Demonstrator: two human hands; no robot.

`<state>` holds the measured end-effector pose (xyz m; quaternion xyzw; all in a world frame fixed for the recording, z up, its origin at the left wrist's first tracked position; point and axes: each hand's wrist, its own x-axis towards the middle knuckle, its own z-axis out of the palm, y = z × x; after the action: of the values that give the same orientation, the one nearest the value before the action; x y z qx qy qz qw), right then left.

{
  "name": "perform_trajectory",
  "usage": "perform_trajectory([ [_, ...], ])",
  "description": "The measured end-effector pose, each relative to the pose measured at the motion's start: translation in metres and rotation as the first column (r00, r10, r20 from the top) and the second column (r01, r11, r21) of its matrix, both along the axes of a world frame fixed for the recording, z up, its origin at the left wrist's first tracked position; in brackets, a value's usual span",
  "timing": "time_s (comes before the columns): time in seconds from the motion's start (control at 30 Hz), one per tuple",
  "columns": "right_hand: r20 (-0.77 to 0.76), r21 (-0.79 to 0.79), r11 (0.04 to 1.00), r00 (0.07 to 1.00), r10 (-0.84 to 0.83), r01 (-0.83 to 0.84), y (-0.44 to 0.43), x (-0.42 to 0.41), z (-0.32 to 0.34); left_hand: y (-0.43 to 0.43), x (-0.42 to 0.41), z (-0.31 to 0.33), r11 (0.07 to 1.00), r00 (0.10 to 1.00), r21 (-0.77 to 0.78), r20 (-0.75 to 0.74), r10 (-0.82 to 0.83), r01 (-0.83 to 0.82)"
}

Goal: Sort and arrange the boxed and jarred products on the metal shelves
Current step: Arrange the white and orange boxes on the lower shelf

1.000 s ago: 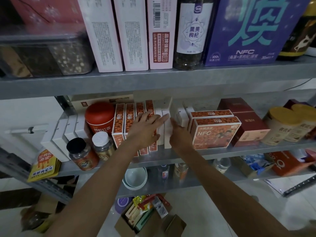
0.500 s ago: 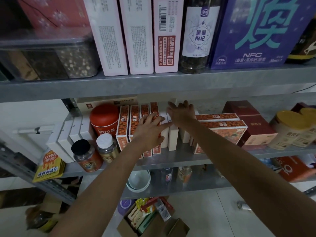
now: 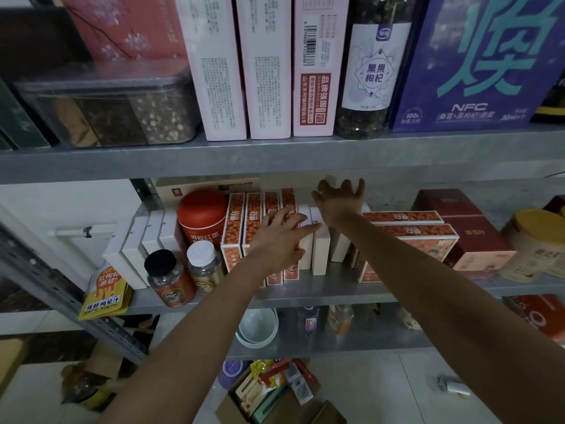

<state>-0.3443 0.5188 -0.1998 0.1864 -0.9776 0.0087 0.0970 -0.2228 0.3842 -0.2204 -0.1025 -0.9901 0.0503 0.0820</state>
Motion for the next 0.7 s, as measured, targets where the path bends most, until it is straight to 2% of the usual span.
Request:
perform_trajectory([
  [0.13,-0.275,-0.298,0.951,0.961,-0.008,-0.078,0.012,0.005,0.003,-0.001,0.0,0.0,1.0,1.0,-0.001,0.02,-0.001,0.001],
  [0.2,-0.316,-0.467,0.874,0.948,-0.024,-0.134,0.021,0.012,0.008,-0.002,0.0,0.0,1.0,1.0,0.005,0.024,0.0,0.0],
  [0.3,-0.214,-0.737,0.661,0.976,-0.034,-0.138,0.038,0.026,0.017,-0.001,0.001,0.001,1.0,1.0,0.015,0.028,-0.002,0.001],
  [0.33,-0.141,-0.814,0.57,0.99,-0.015,-0.108,0.045,0.034,0.02,-0.001,0.001,0.001,1.0,1.0,0.015,0.027,-0.002,0.001],
  [0.4,-0.03,-0.943,0.328,0.997,0.067,-0.051,0.06,0.051,0.025,-0.001,0.001,0.001,1.0,1.0,0.013,0.026,0.001,-0.001],
  [0.47,-0.021,-0.989,0.144,0.994,0.105,-0.036,0.074,0.069,0.025,-0.001,0.001,0.002,1.0,0.999,0.017,0.034,0.006,-0.007],
  [0.53,-0.022,-0.998,0.058,0.995,0.095,-0.027,0.088,0.081,0.024,0.0,0.002,0.002,1.0,0.999,0.027,0.053,0.011,-0.013],
  [0.6,-0.022,-1.0,0.019,0.997,0.076,-0.024,0.102,0.09,0.02,0.002,0.001,0.005,1.0,0.996,0.02,0.092,0.017,-0.019],
  [0.7,0.008,-0.999,0.041,0.997,0.072,0.005,0.121,0.101,0.017,0.005,0.001,0.014,0.998,0.982,0.034,0.183,0.037,-0.044],
])
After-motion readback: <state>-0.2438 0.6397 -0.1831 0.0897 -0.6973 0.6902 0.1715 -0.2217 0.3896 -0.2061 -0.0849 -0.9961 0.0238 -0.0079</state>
